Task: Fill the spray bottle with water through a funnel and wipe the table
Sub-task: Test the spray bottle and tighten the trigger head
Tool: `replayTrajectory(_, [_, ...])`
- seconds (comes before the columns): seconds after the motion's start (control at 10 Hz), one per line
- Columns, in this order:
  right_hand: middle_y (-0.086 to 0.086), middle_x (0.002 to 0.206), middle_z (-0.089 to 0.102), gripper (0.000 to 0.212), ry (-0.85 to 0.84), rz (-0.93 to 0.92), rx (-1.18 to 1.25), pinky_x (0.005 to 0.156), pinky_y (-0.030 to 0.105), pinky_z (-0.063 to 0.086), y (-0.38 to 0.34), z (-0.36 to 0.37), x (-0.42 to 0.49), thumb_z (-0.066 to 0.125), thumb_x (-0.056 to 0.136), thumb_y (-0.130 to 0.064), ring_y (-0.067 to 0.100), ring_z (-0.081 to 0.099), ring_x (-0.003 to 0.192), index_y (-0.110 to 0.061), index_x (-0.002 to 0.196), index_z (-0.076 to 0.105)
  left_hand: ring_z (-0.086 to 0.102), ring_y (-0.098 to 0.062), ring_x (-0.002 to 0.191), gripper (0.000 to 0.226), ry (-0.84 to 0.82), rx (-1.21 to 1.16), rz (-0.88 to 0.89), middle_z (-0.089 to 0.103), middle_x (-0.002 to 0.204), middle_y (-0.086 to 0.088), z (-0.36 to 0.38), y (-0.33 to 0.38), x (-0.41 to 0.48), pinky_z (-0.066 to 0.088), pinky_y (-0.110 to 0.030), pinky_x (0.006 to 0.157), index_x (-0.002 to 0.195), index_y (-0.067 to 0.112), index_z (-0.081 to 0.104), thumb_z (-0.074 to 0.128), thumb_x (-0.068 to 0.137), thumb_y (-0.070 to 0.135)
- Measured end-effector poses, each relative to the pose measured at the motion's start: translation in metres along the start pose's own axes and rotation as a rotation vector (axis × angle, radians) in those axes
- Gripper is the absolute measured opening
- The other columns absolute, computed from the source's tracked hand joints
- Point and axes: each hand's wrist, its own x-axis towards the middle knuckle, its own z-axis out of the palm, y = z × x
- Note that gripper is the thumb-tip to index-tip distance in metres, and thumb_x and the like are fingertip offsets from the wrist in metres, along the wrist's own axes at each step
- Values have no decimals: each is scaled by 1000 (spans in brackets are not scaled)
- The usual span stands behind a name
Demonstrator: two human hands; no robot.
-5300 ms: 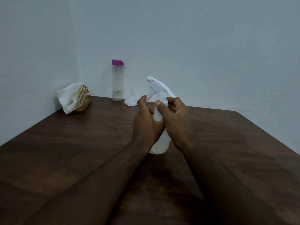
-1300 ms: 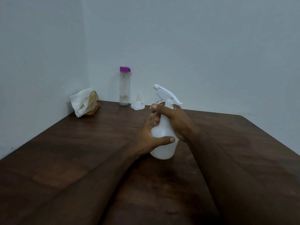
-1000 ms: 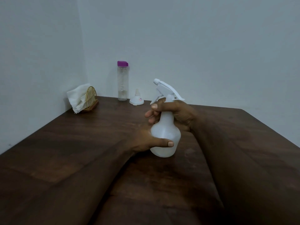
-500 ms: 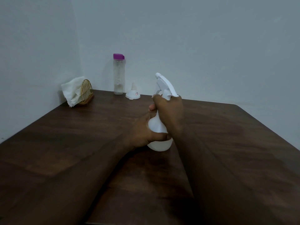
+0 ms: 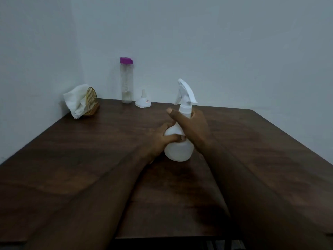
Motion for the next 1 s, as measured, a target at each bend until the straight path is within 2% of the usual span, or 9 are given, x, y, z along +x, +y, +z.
replayTrajectory(0.1, [6, 85, 74, 30, -139, 61, 78, 70, 37, 55, 8, -21, -13, 69, 88, -40, 18, 72, 80, -9, 84, 69, 48, -33, 128, 49, -24, -120, -72, 56, 135, -15, 0, -28, 22, 32, -52, 111, 90, 52, 69, 64, 51, 81])
replayTrajectory(0.2, [1, 96, 76, 18, -34, 42, 168, 77, 28, 56, 16, -39, -21, 59, 97, -27, 12, 72, 90, -17, 98, 74, 61, -31, 113, 47, 80, -268, -110, 68, 116, -12, -1, -31, 20, 40, -54, 107, 96, 25, 72, 72, 59, 54])
replayTrajectory(0.3, [1, 83, 73, 18, 153, 11, 129, 74, 27, 57, 17, -49, -28, 56, 98, -24, 7, 68, 75, -21, 88, 71, 62, -29, 109, 26, 164, -194, -154, 68, 115, -11, 2, -20, 16, 43, -53, 103, 96, 23, 69, 57, 83, 42])
replayTrajectory(0.4, [6, 80, 72, 28, 173, 29, 52, 68, 27, 56, 8, -44, -35, 69, 88, -39, 8, 66, 70, -12, 84, 70, 60, -29, 109, 23, 176, -60, -165, 64, 120, -15, 7, -9, 14, 46, -46, 101, 108, 14, 63, 43, 100, 22])
replayTrajectory(0.5, [-1, 110, 70, 57, 43, 76, 113, 82, 28, 58, -7, -30, -36, 75, 79, -49, 9, 67, 96, -11, 120, 62, 63, -16, 100, 17, 168, -20, -156, 63, 120, -10, 12, -3, 5, 50, -25, 94, 106, 21, 61, 49, 98, 31])
replayTrajectory(0.6, [-3, 121, 61, 68, -36, 43, 60, 86, 25, 50, -15, -21, -29, 73, 82, -45, 10, 60, 107, -14, 136, 48, 66, -19, 93, 22, 276, -179, -165, 69, 99, -1, 17, -1, -12, 54, -35, 84, 106, 17, 64, 49, 98, 31])
replayTrajectory(0.7, [4, 104, 68, 41, -96, -40, 39, 78, 29, 49, -17, -22, -27, 66, 88, -36, 15, 66, 95, -12, 121, 59, 68, -19, 95, 21, 293, -129, -104, 72, 98, -1, 24, 0, -30, 53, -39, 86, 96, 23, 66, 45, 101, 26])
replayTrajectory(0.8, [7, 93, 71, 40, -170, -69, 13, 78, 34, 54, -14, -30, -27, 65, 84, -38, 22, 70, 88, -11, 114, 63, 66, -17, 101, 21, 269, -96, -103, 71, 104, 1, 29, 1, -40, 52, -40, 90, 97, 28, 65, 45, 100, 31])
replayTrajectory(1.0, [6, 105, 69, 44, -178, -20, 195, 77, 48, 59, -15, -49, -49, 74, 81, -25, 29, 70, 77, -13, 121, 58, 65, -15, 101, 25, 96, -126, -179, 66, 117, -1, 37, 5, -45, 48, -42, 100, 115, 25, 62, 43, 101, 32])
